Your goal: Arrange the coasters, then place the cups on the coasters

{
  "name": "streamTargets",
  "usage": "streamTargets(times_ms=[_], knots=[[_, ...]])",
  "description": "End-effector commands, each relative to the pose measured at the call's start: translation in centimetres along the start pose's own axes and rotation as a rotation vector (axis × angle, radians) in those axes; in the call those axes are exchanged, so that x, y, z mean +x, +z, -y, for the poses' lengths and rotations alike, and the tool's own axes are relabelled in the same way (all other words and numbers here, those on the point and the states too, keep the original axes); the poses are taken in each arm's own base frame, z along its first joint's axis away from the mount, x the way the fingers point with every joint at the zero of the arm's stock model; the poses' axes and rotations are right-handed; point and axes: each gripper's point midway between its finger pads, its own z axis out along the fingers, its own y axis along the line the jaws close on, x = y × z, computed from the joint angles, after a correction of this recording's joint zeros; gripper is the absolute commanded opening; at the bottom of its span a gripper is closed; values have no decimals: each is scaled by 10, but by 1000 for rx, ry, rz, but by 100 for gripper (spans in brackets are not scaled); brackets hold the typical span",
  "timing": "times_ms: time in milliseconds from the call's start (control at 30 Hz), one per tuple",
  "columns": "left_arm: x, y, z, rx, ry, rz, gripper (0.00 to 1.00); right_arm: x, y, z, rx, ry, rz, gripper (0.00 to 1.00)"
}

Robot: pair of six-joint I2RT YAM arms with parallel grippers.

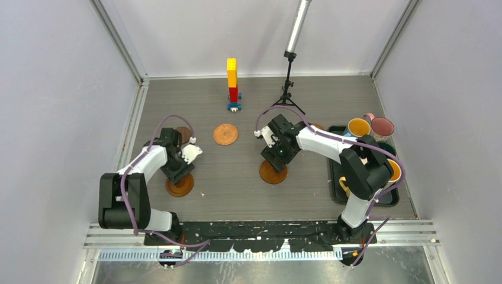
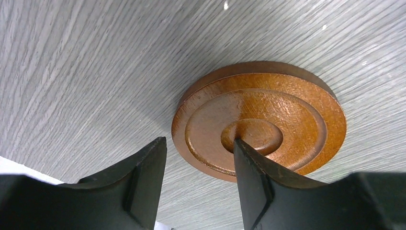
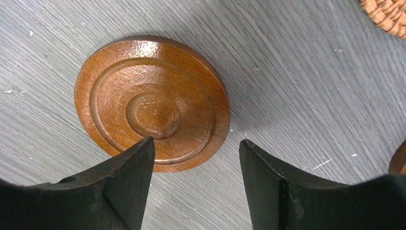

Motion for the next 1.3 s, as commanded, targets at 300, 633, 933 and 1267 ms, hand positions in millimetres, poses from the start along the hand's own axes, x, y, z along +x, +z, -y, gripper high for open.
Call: streamTargets(times_ms=[300, 633, 933, 1267], knots=[[10, 3, -39, -10, -58, 11, 55, -6, 14, -3, 47, -27, -6, 69], [-6, 9, -57, -4, -119, 40, 55, -13, 26, -11, 37, -36, -9, 61], [-11, 9, -70, -4, -135, 46, 56, -40, 33, -26, 20, -43, 31, 52], [-30, -41, -79, 6, -240, 189, 83, -81, 55, -64, -7, -74, 86, 49]])
